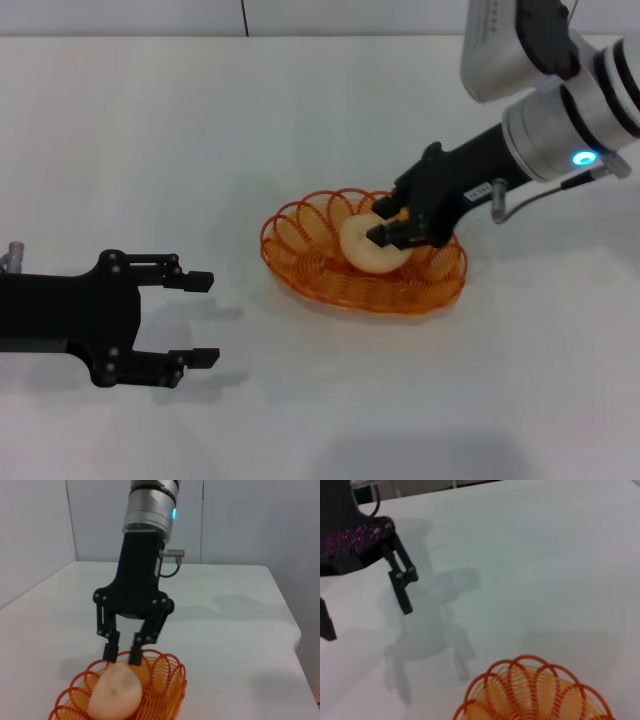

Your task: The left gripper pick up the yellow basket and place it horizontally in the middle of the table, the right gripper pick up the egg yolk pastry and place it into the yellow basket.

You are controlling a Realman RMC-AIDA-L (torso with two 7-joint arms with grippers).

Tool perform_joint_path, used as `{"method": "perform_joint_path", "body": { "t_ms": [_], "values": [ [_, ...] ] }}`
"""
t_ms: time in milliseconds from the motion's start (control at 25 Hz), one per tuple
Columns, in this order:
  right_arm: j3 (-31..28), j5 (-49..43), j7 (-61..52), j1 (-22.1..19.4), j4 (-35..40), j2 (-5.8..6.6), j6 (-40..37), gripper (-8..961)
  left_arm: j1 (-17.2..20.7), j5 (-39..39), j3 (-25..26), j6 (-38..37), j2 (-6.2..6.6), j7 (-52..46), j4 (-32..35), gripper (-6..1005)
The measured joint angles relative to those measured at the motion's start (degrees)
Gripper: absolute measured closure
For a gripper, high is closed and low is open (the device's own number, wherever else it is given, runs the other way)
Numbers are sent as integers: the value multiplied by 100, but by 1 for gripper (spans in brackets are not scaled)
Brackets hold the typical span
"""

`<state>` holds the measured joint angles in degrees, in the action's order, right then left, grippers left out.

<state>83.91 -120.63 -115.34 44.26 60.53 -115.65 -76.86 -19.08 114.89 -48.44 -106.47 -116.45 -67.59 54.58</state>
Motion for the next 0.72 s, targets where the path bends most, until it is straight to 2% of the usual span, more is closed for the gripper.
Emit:
{"method": "perform_joint_path", "body": {
  "t_ms": [120,240,360,560,720],
  "values": [
    [-91,7,194,-144,33,11,-89,790,0,-2,6,6,0,0,-13,270],
    [-477,84,543,-489,103,13,-156,743,0,-3,3,25,-3,0,-39,270],
    [-1033,479,1103,-885,115,29,-446,518,0,-4,-16,38,-6,2,-57,270],
    [-1889,811,2006,-1477,40,35,-965,317,0,-22,10,36,-4,-4,-56,270],
    [-2023,822,2513,-1750,-82,34,-1035,184,-25,-40,23,38,31,-15,-63,270]
  ]
}}
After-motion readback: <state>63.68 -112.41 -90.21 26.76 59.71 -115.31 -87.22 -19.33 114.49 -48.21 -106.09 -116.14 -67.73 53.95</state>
